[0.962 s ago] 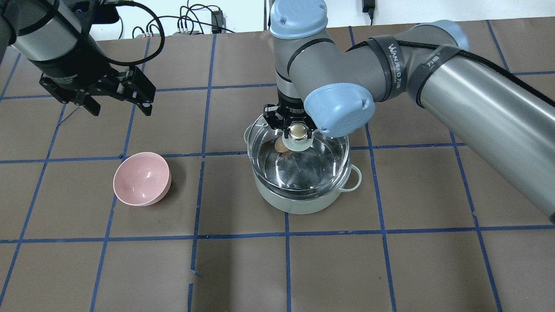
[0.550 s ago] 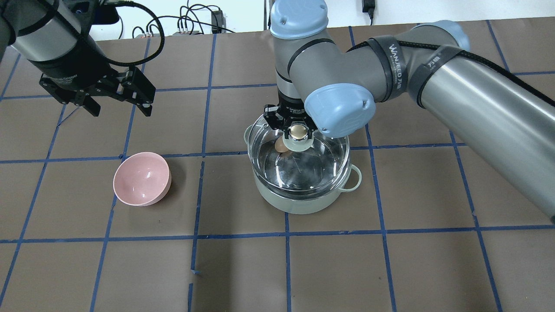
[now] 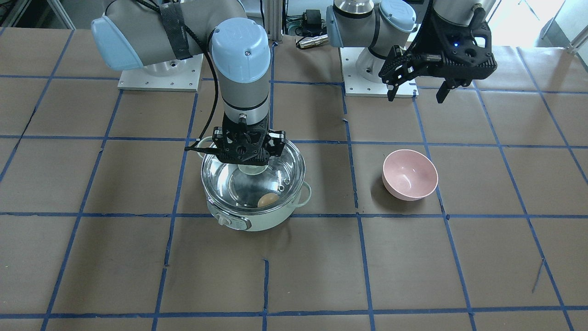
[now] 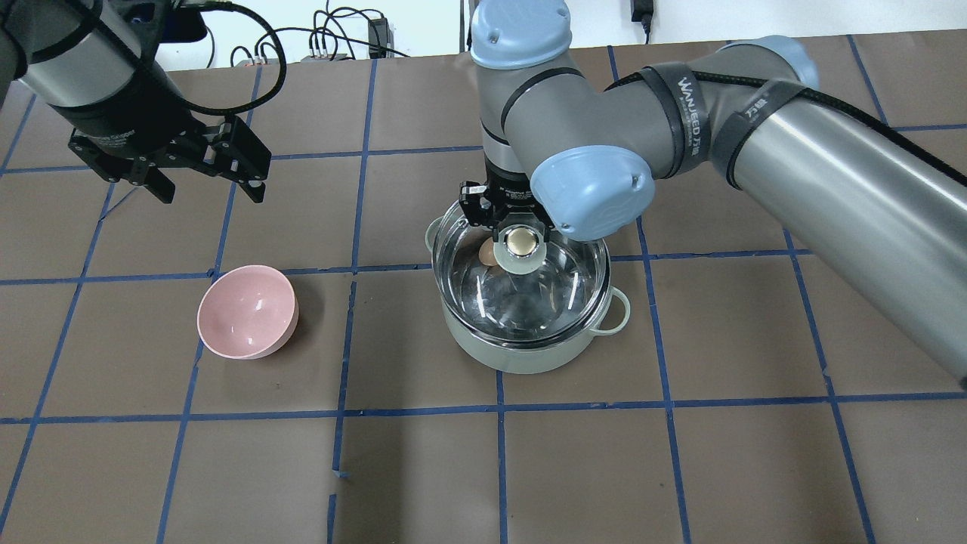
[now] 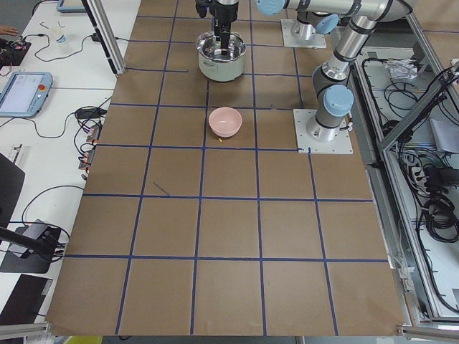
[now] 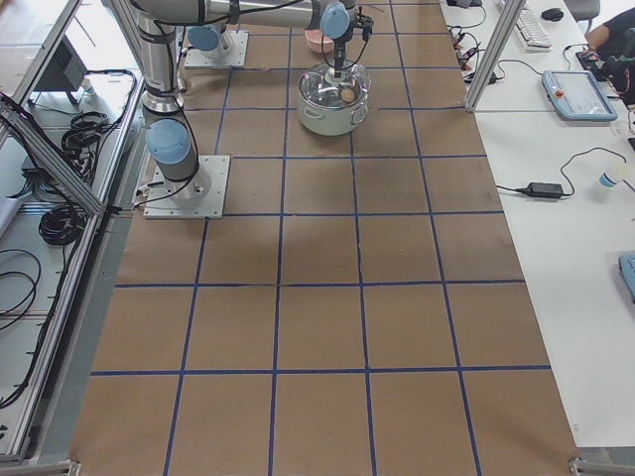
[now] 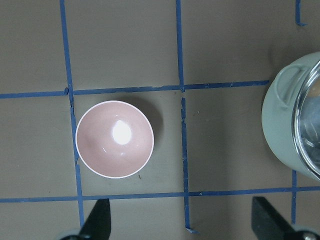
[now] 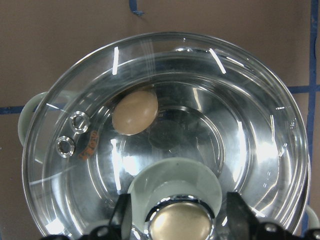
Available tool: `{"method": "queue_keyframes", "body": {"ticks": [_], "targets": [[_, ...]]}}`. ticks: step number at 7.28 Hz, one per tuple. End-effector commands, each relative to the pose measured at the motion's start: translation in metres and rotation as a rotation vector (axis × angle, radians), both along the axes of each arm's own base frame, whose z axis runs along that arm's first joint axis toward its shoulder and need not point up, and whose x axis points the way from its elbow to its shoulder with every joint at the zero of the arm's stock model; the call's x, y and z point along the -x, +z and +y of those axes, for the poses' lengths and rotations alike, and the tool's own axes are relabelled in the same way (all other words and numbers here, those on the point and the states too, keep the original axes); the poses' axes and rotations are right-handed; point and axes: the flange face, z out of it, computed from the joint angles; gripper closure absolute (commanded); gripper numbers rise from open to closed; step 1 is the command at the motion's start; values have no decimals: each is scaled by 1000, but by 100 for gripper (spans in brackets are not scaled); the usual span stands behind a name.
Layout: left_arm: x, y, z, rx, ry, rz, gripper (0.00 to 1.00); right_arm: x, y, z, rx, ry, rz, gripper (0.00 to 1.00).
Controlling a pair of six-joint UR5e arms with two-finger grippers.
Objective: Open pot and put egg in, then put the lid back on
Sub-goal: 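Move the held lid over the pot and lower it on with the right gripper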
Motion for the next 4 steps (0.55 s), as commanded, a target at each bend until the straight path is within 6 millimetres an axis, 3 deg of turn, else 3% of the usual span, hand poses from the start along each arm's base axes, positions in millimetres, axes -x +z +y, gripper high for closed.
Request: {"method": "queue_keyframes", "body": {"ticks": [1, 4], "targets": [[0, 0, 0, -2, 0, 2, 0, 0, 0, 0, 1, 4, 4, 28], [0, 0, 0, -3, -1, 4, 0, 7, 2, -3, 28, 17, 53, 28]]}}
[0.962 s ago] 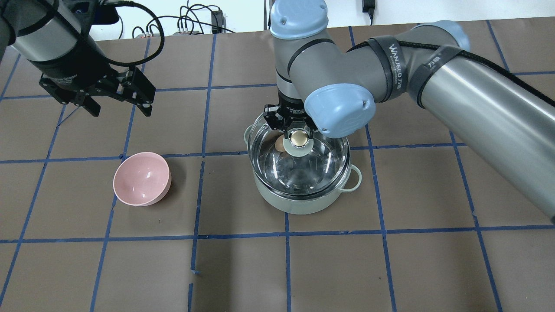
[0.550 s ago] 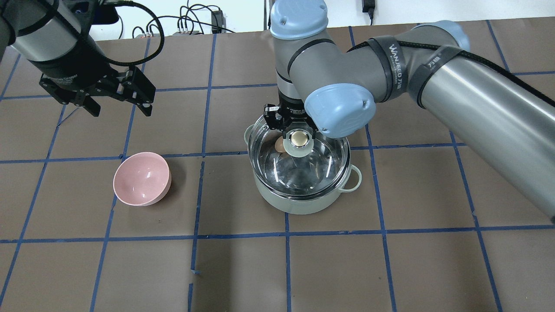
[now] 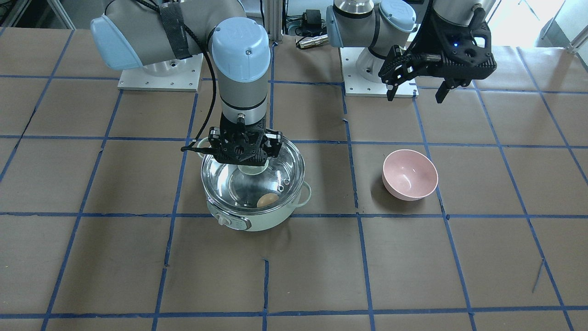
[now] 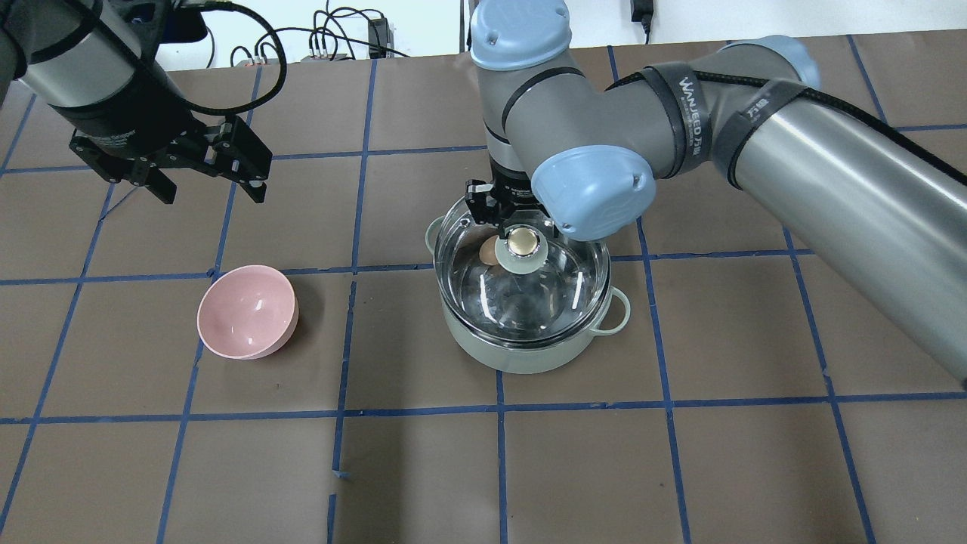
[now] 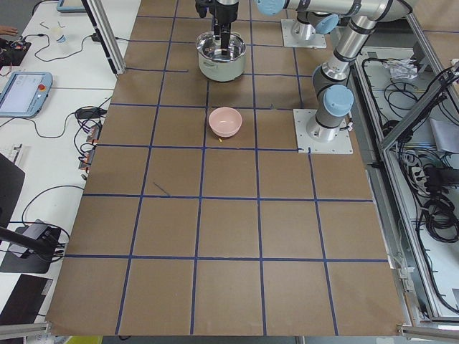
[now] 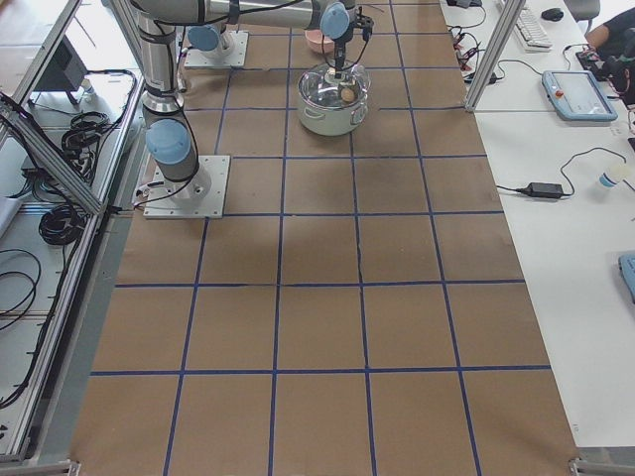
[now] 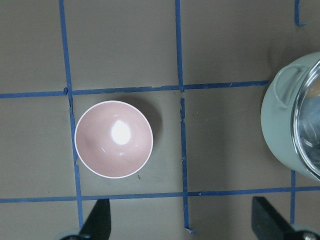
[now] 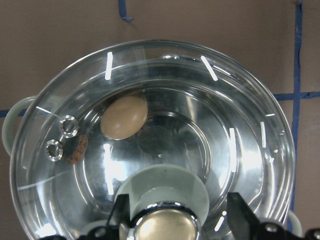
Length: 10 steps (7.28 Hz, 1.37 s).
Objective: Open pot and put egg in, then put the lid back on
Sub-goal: 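Move the held lid over the pot and lower it on with the right gripper, then release the lid knob and raise the right gripper away from the pot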
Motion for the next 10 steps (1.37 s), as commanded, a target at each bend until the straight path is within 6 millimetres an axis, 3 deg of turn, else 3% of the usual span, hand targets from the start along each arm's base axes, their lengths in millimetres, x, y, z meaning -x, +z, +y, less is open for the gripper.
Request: {"method": "queue_keyframes", "body": {"ticks": [1, 2, 3, 4, 5, 7, 8, 9, 10], "targets": [[0, 0, 0, -1, -1, 0, 0, -2, 5, -2, 19, -6, -7, 28], [0, 0, 0, -1, 1, 1, 0, -2, 11, -5, 47, -9, -20, 28], [0, 0, 0, -1, -1, 1, 0, -4, 30, -16, 118, -14, -67, 28], [0, 0, 0, -1, -1, 1, 0, 4, 60, -31, 184, -23, -97, 29], [0, 0, 0, -1, 1, 1, 0, 22, 90, -40, 230, -50, -96, 28], [1, 0, 0, -1, -1, 0, 0, 88, 131, -35, 218, -90, -74, 23], [1, 0, 0, 0, -1, 1, 0, 112, 143, -29, 199, -120, -62, 18], [1, 0, 0, -1, -2, 1, 0, 124, 143, -28, 171, -139, -49, 4], [1, 0, 0, -1, -2, 0, 0, 130, 147, -25, 175, -124, -27, 1]]}}
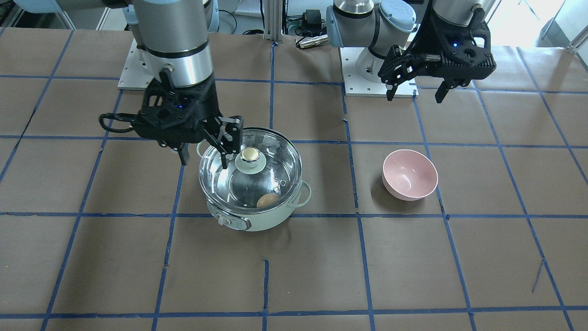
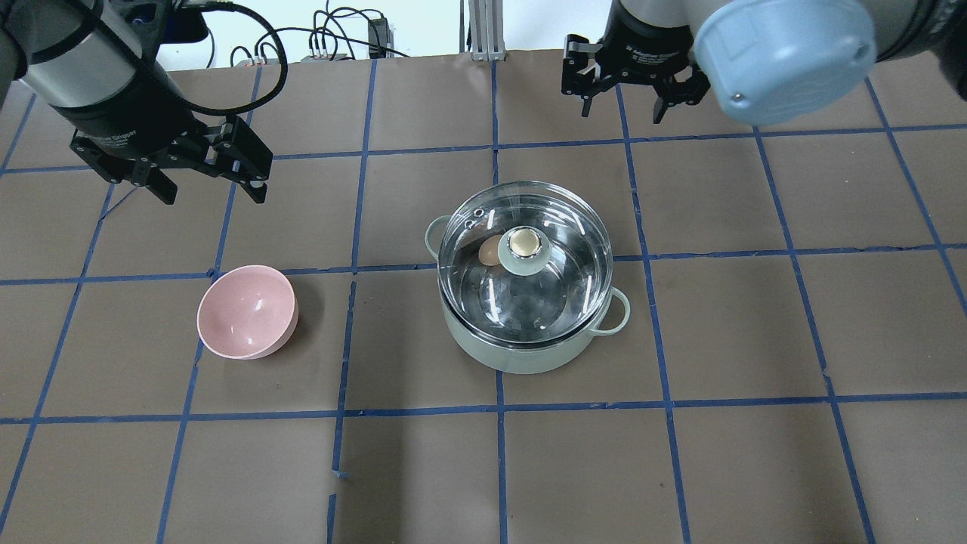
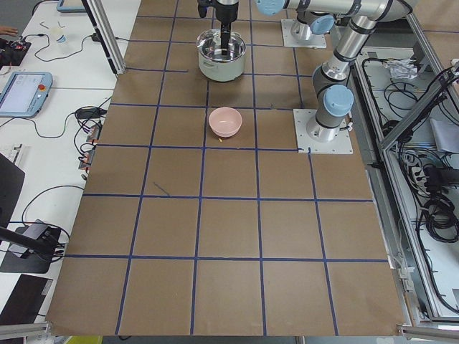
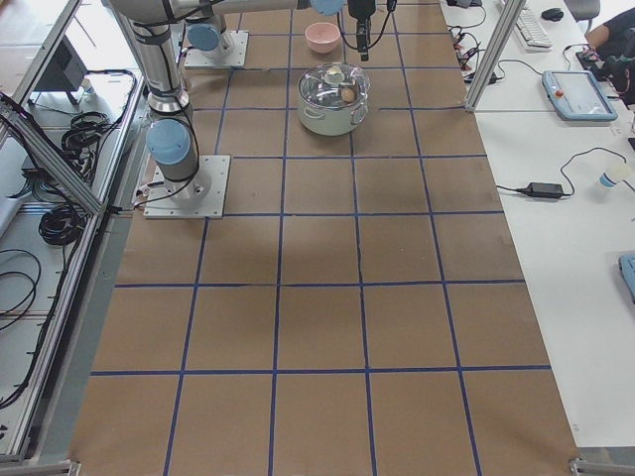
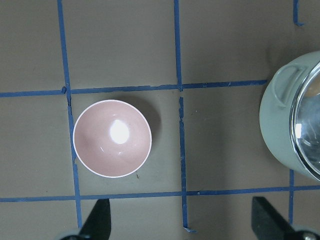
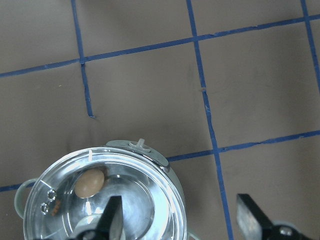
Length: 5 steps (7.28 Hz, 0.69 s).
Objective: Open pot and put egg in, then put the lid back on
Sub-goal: 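Release the lid knob and raise the right gripper away from the pot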
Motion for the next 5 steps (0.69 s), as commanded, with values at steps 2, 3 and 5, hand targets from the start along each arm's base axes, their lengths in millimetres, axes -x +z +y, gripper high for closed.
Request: {"method": "queue_keyframes", "body": {"ticks": [2, 3, 5], "targets": [[0, 0, 0, 1, -1, -1, 0, 38, 7, -2, -15, 13, 34, 0], [0, 0, 0, 0, -1, -1, 0, 43, 8, -3, -13, 54, 38, 0], [0, 0, 0, 1, 1, -3, 0, 65, 6, -5, -50, 94, 44, 0]]}}
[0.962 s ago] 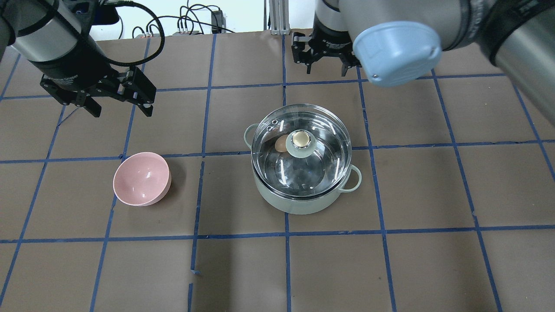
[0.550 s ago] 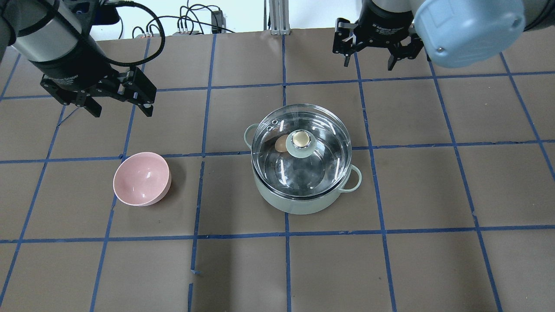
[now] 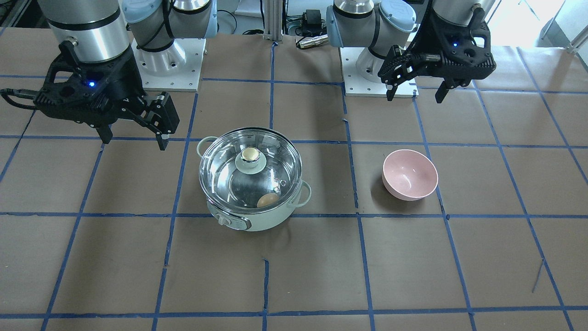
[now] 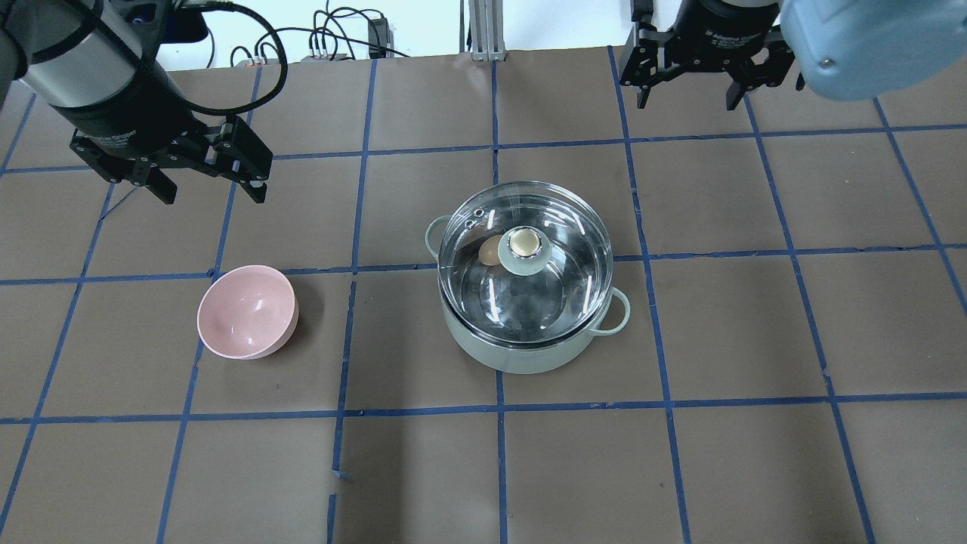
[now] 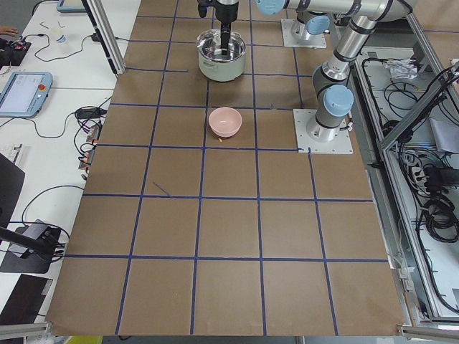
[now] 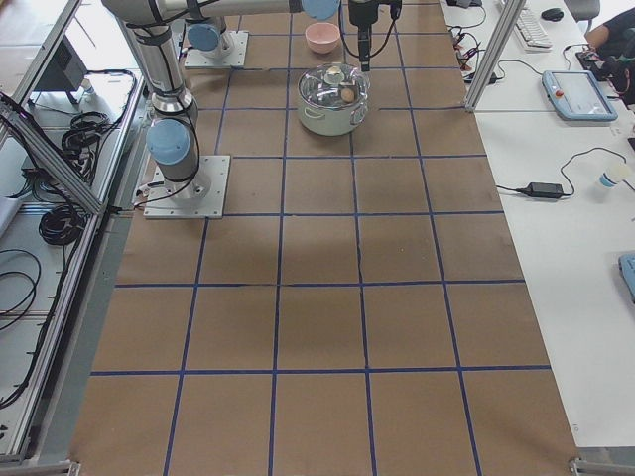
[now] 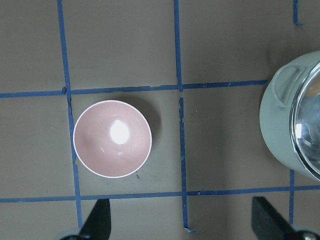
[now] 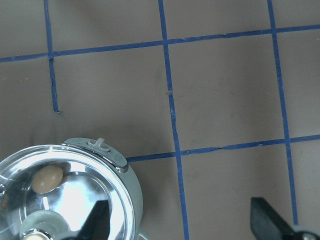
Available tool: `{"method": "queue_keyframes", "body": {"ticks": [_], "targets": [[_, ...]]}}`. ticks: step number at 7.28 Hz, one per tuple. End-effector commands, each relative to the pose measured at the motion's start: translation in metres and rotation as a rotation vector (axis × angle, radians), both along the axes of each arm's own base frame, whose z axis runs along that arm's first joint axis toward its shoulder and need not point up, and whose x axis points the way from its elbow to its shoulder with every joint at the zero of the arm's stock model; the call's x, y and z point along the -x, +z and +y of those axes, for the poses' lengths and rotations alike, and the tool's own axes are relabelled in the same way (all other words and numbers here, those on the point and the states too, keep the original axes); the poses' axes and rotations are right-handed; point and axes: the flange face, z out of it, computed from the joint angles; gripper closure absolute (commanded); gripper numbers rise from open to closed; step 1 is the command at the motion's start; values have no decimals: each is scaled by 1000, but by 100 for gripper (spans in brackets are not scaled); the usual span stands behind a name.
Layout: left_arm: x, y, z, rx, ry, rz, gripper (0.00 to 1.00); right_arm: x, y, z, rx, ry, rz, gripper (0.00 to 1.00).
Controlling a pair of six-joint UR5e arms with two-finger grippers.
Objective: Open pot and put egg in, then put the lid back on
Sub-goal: 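Release the lid knob and raise the right gripper away from the pot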
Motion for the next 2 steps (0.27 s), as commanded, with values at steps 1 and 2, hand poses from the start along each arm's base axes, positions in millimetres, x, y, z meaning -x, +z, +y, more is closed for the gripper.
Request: {"method": "queue_keyframes", "body": {"ticks": [1, 2], "targets": [[0, 0, 0, 0, 0, 0, 0, 12, -4, 3, -51, 35, 6, 0], [0, 0, 0, 0, 1, -1, 0, 12, -6, 3, -55, 35, 5, 0]]}}
